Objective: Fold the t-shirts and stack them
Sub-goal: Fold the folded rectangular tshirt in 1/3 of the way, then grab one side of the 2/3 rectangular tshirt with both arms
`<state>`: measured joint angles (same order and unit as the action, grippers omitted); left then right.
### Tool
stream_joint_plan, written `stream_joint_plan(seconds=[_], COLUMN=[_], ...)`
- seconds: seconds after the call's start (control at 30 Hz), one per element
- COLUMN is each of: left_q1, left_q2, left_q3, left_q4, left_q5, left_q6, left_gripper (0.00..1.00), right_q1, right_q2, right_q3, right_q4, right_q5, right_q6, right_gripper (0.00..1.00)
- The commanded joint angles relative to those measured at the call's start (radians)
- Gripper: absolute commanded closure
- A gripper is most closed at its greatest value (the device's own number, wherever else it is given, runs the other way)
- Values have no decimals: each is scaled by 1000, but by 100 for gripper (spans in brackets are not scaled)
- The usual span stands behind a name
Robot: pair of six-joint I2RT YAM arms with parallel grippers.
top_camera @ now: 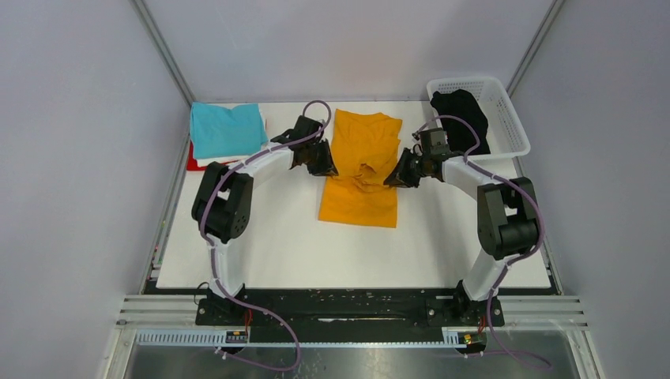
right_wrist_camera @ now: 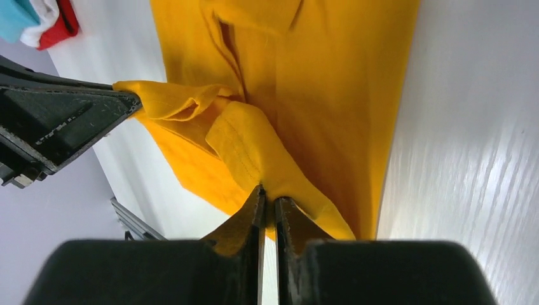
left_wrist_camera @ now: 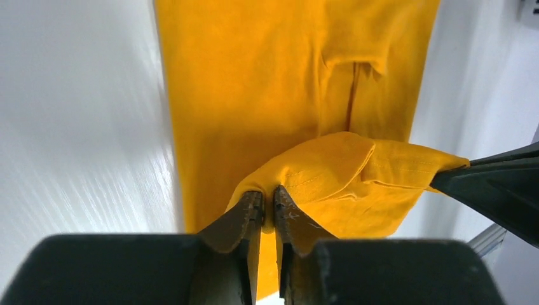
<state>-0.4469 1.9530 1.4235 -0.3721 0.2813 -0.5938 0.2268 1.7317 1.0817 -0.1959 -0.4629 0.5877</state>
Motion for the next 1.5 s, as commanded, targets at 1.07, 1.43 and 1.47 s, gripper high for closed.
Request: stream_joint_plan(seconds=[1.07, 1.43, 1.47], left_q1=[-44, -66, -68], left_q2=[-245, -207, -211], left_q3=[-558, -535, -539], left_q4=[198, 184, 188], left_q5=[-12, -48, -49], left_q6=[-127, -131, -130], left_gripper=[52, 100, 100], right_q1=[78, 89, 88], right_q2=[-214, -170, -171], right_q3=[-427, -424, -427], right_q4=[100, 123, 128], right_q5=[140, 166, 167], right_q6=[62, 68, 64], right_gripper=[44, 72, 80])
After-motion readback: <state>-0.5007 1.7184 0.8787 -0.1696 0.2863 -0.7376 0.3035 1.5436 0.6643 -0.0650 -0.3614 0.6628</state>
